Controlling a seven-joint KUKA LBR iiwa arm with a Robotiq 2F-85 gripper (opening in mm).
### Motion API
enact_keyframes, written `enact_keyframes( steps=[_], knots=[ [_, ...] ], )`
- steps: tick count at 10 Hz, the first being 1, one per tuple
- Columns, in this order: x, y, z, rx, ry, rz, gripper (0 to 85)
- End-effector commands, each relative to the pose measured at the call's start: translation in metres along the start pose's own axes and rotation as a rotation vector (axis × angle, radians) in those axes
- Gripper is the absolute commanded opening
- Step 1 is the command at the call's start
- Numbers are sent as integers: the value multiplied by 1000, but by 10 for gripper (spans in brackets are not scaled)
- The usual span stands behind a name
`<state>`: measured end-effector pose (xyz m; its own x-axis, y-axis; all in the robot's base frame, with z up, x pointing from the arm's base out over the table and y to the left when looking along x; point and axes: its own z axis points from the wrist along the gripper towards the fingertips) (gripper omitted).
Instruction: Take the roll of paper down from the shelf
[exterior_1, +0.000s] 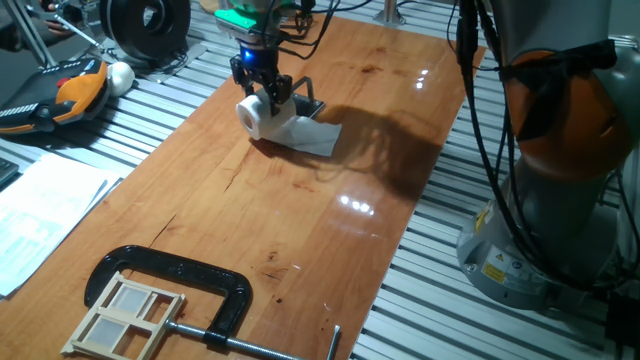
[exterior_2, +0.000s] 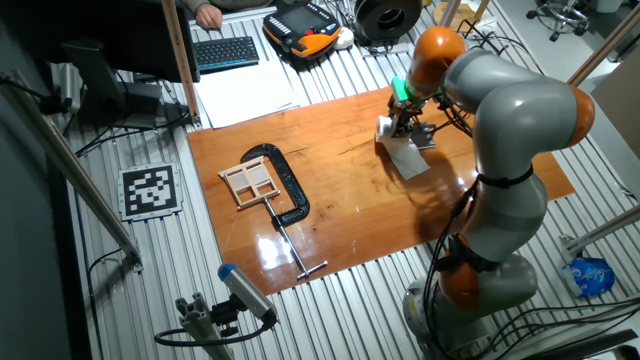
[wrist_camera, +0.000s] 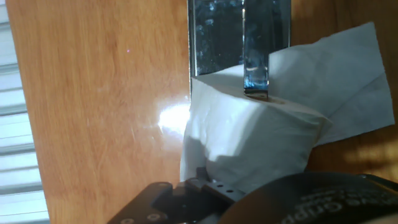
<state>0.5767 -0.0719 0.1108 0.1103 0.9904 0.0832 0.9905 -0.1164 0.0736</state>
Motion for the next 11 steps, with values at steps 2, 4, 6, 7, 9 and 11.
enact_keyframes(
  steps=[2, 4, 6, 7, 9, 11],
  knots=[
    [-1, 0, 2, 8, -9, -16, 0],
    [-1, 0, 2, 12, -16, -24, 0],
    [-1, 0, 2, 24, -32, -41, 0],
    [-1, 0, 2, 35, -53, -62, 0],
    [-1, 0, 2, 45, -54, -99, 0],
    [-1, 0, 2, 50, -19, -168, 0]
  ],
)
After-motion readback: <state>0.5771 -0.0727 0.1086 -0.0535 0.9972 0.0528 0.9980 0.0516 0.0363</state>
